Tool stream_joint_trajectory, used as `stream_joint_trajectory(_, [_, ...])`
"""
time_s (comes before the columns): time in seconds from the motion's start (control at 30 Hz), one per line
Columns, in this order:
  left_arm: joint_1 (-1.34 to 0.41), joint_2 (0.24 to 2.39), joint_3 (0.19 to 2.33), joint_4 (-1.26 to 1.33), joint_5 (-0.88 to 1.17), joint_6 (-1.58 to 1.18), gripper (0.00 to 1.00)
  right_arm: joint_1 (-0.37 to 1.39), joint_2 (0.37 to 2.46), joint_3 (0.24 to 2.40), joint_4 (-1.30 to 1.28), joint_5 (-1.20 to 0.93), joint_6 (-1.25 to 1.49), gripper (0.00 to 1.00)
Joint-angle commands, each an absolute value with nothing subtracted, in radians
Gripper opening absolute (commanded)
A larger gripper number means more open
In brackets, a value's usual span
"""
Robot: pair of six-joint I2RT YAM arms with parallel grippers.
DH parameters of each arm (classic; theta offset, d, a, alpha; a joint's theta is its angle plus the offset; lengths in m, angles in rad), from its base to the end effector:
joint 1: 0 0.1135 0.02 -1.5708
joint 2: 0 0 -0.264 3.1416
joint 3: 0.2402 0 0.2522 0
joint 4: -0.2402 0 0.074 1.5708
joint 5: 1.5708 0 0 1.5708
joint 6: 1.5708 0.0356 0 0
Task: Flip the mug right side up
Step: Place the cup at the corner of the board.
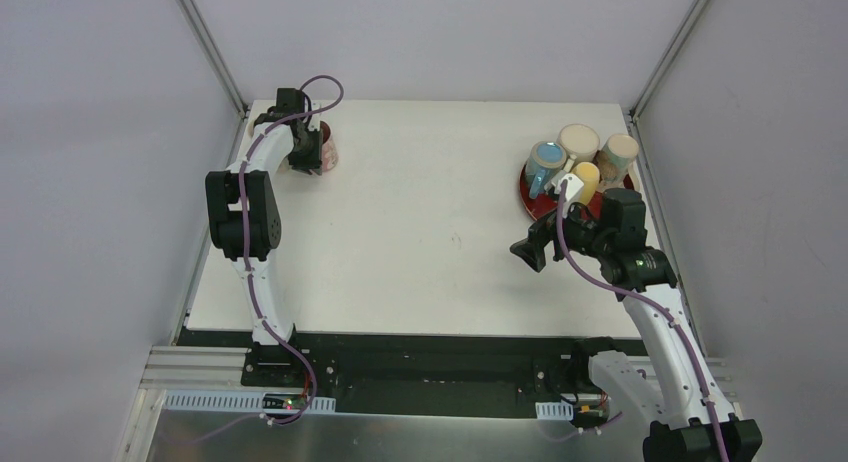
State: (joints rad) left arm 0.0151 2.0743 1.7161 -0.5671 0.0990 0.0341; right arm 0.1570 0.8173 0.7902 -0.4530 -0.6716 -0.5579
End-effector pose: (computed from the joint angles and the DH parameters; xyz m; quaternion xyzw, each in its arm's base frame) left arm 0.4637 0.0035 0.2276 0.0247 0.9470 -0.0391 0.3178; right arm 0.1706 0.0494 0.3123 -0.4425 0.6964 0.1786 0.5360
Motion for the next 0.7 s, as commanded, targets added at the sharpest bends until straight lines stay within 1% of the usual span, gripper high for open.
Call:
stream_joint_trajectory(0.0, [0.021, 2.031, 1.748, -0.523, 0.082, 0.041, 0.16, 0.148, 0.801, 0.789, -0.420, -0.708, -0.550, 0.99])
stream_joint_trajectory(0.17, [0.022, 2.030, 1.749, -0.526, 0.079, 0.042, 0.18, 0.145, 0.797, 0.789, -0.420, -0.713, -0.548, 0.99])
stream_joint_trajectory(0.33, [0.022, 2.029, 1.749, -0.529, 0.074, 0.043, 0.26, 0.144, 0.796, 0.790, -0.420, -0.715, -0.547, 0.99])
stream_joint_trajectory(0.57, [0.022, 2.029, 1.749, -0.531, 0.068, 0.041, 0.30, 0.140, 0.793, 0.789, -0.420, -0.719, -0.547, 0.99])
stream_joint_trajectory(0.67, [0.021, 2.028, 1.749, -0.531, 0.067, 0.041, 0.34, 0.137, 0.794, 0.789, -0.420, -0.722, -0.546, 0.99])
